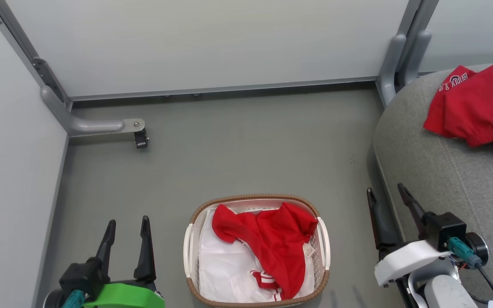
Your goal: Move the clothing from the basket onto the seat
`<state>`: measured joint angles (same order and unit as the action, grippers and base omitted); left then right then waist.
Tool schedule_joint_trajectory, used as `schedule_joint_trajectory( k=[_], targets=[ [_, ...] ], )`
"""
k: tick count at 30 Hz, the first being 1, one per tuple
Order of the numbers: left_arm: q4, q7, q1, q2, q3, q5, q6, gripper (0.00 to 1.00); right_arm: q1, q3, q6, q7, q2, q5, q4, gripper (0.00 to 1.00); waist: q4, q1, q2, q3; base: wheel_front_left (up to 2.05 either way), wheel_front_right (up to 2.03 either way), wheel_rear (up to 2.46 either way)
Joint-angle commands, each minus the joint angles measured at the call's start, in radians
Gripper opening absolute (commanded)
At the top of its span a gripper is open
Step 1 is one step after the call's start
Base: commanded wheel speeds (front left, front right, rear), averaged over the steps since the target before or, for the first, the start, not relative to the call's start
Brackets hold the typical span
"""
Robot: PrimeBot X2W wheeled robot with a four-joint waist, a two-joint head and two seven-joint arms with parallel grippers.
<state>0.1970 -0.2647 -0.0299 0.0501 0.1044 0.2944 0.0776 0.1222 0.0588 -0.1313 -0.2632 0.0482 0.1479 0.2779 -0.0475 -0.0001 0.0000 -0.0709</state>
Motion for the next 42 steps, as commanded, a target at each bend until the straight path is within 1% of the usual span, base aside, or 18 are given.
schedule_joint_trajectory(
  k=[1, 29, 39, 42],
  targets=[
    [0.003, 0.001, -0.014, 0.001, 0.004, -0.002, -0.004, 1.0, -0.014, 0.002, 0.001, -0.002, 0.004, 0.006, 0.003, 1.0, 0.001, 0.0001, 0.0, 0.006, 0.0, 0.0, 0.0],
    [0.008, 0.001, -0.023, 0.001, 0.015, -0.004, -0.002, 1.0, -0.025, 0.003, 0.001, -0.002, 0.004, 0.017, -0.001, 1.0, -0.002, 0.0001, 0.0, 0.004, 0.0, 0.0, 0.0],
    [0.005, 0.001, -0.001, 0.001, 0.014, -0.009, 0.0, 1.0, -0.007, 0.002, 0.001, -0.002, 0.004, 0.014, -0.009, 1.0, 0.002, 0.0001, 0.0, -0.023, 0.0, 0.0, 0.0],
    [0.01, 0.001, 0.022, 0.001, 0.029, -0.037, 0.009, 1.0, 0.009, 0.0, 0.001, -0.002, 0.004, 0.009, -0.014, 1.0, 0.006, 0.0001, 0.0, -0.045, 0.0, 0.0, 0.0]
  ],
)
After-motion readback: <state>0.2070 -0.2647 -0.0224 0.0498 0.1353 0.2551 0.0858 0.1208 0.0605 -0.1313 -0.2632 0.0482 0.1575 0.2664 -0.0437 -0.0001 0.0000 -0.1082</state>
